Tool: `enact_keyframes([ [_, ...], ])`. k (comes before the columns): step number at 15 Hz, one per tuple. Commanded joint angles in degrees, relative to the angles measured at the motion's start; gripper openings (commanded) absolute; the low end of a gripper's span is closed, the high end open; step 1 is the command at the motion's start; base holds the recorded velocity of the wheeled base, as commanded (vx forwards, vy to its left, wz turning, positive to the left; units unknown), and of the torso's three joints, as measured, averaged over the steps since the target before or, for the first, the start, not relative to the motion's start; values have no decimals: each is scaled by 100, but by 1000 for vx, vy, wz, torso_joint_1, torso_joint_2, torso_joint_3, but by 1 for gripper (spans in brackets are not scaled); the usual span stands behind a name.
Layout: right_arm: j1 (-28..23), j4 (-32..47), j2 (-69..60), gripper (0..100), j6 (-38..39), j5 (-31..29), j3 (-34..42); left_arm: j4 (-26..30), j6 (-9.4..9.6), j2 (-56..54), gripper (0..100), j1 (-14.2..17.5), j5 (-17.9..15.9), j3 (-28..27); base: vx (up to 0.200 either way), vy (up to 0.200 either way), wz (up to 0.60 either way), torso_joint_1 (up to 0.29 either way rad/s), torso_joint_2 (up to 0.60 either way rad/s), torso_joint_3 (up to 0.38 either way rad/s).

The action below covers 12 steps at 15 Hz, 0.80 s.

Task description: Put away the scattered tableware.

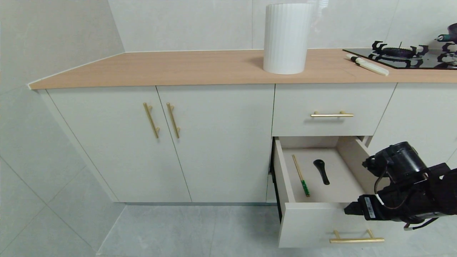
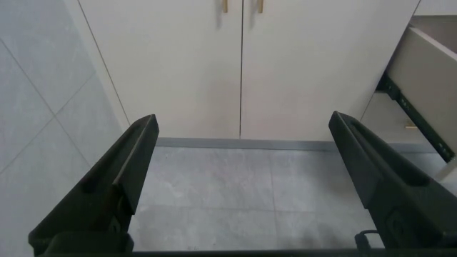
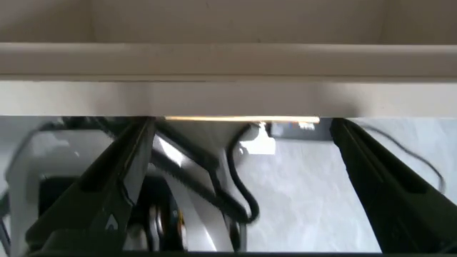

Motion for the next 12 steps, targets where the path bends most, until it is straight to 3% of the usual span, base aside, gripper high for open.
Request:
enact_keyframes([
  [1, -151, -308, 128, 100, -6, 0, 186, 2, -1, 1, 100, 1, 1, 1, 0, 0, 0, 0, 0, 0],
  [4, -555, -897, 409, 100, -401, 27, 72, 2, -1, 1, 100, 1, 1, 1, 0, 0, 0, 0, 0, 0],
  [8, -591, -1679, 989, 100, -533, 36, -324, 2, -1, 1, 100, 1, 1, 1, 0, 0, 0, 0, 0, 0],
  [12, -591, -1767, 1499, 100, -604, 27, -1000, 2, -1, 1, 100, 1, 1, 1, 0, 0, 0, 0, 0, 0],
])
